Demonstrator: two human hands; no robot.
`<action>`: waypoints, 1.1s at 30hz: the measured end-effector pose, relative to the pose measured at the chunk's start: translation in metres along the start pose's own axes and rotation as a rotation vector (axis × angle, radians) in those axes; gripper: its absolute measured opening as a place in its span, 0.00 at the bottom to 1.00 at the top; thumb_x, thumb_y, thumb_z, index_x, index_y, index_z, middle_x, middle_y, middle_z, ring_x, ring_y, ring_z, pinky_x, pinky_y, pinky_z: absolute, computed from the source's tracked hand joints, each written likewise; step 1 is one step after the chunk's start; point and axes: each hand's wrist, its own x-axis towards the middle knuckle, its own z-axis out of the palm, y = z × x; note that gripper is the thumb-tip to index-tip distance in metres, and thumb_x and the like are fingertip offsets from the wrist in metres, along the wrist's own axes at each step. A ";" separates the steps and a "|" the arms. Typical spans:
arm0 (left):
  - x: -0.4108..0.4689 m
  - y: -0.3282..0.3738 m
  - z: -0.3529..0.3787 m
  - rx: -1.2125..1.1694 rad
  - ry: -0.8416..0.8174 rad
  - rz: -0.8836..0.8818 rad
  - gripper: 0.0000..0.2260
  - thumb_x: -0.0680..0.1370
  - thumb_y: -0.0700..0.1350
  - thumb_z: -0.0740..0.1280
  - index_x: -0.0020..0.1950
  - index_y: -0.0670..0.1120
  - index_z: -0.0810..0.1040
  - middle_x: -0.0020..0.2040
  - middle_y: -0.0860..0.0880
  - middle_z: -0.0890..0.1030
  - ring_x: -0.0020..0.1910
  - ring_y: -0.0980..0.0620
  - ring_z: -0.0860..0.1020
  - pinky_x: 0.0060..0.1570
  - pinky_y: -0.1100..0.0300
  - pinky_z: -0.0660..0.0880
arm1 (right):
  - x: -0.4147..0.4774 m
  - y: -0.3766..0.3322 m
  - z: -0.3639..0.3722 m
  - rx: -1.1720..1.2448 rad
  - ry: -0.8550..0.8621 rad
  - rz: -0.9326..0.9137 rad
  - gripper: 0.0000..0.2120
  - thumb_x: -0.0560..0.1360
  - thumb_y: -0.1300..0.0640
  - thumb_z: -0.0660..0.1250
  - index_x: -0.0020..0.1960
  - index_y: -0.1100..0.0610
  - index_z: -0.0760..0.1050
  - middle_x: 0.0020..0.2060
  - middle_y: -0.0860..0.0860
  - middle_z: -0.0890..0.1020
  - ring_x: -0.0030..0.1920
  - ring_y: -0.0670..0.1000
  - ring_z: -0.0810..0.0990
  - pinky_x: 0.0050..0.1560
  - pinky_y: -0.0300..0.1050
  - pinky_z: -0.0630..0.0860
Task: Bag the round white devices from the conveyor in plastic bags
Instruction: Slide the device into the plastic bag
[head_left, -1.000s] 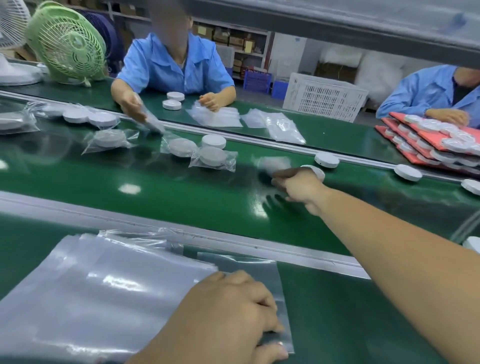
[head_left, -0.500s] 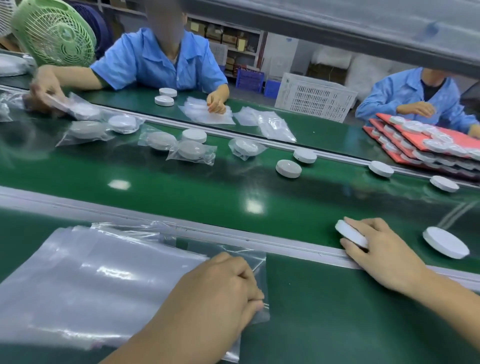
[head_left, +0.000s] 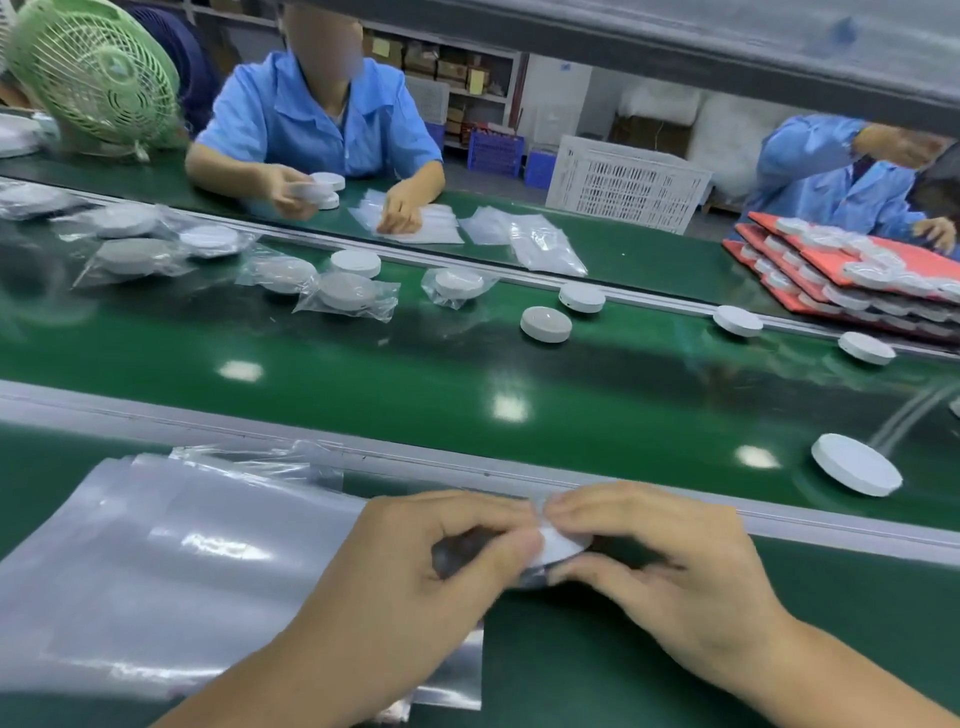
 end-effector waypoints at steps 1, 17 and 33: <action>-0.001 0.004 0.000 -0.134 -0.054 -0.041 0.17 0.69 0.56 0.79 0.57 0.63 0.83 0.53 0.63 0.84 0.52 0.61 0.83 0.51 0.66 0.80 | 0.001 -0.007 0.005 0.097 0.093 0.114 0.11 0.69 0.43 0.79 0.48 0.45 0.86 0.47 0.40 0.87 0.49 0.42 0.86 0.53 0.35 0.80; 0.008 0.003 -0.017 0.503 0.212 0.063 0.10 0.72 0.63 0.67 0.49 0.66 0.69 0.51 0.67 0.72 0.56 0.64 0.71 0.45 0.67 0.71 | 0.088 0.053 0.009 0.083 0.111 0.589 0.10 0.73 0.54 0.79 0.39 0.39 0.85 0.40 0.39 0.86 0.41 0.42 0.83 0.45 0.35 0.78; 0.004 -0.015 -0.012 0.853 -0.264 0.120 0.14 0.81 0.61 0.58 0.61 0.63 0.81 0.62 0.69 0.77 0.63 0.66 0.70 0.58 0.63 0.74 | 0.092 0.165 -0.035 -0.888 -0.297 0.817 0.26 0.78 0.28 0.50 0.68 0.34 0.74 0.70 0.51 0.76 0.71 0.60 0.72 0.70 0.65 0.65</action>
